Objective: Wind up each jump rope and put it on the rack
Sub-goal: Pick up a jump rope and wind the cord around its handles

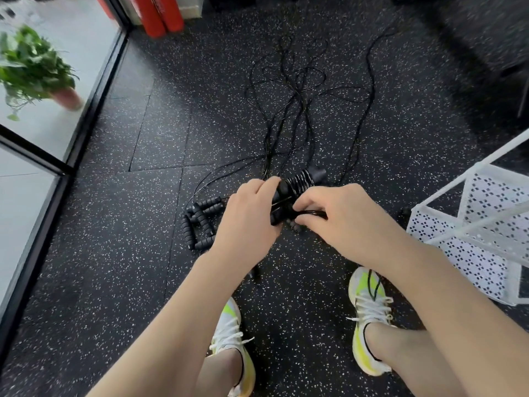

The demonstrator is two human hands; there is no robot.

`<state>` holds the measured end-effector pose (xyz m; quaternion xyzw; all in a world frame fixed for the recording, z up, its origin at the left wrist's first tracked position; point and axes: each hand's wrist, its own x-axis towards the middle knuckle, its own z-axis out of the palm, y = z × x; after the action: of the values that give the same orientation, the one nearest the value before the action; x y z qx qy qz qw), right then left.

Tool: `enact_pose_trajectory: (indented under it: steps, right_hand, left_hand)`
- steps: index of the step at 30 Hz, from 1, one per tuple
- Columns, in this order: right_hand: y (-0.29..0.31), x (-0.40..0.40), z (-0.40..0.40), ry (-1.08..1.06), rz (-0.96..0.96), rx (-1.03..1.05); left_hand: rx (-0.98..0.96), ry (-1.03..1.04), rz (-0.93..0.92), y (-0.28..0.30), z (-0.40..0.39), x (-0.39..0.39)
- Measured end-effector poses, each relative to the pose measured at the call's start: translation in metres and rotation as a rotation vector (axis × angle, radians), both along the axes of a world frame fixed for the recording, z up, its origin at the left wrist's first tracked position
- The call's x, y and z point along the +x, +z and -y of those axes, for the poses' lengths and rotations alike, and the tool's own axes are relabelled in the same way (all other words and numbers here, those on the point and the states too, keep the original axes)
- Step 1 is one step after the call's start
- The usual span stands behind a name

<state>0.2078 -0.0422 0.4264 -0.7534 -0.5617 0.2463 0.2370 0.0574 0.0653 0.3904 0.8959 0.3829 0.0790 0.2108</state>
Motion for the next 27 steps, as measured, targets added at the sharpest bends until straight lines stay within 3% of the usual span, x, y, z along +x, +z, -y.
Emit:
enact_pose_trajectory:
  steps: [6,14,27]
  right_hand:
    - [0.006,0.011,0.001,-0.080,0.132,-0.012]
    - [0.000,0.033,-0.001,-0.078,-0.024,-0.007]
    - [-0.003,0.059,0.003,-0.097,-0.577,0.036]
  left_hand:
    - [0.039,-0.145,-0.050,-0.005,0.006,0.000]
    - [0.024,-0.223,-0.008,-0.007,0.008,0.000]
    - [-0.244,-0.262,0.222,0.016,0.012,-0.005]
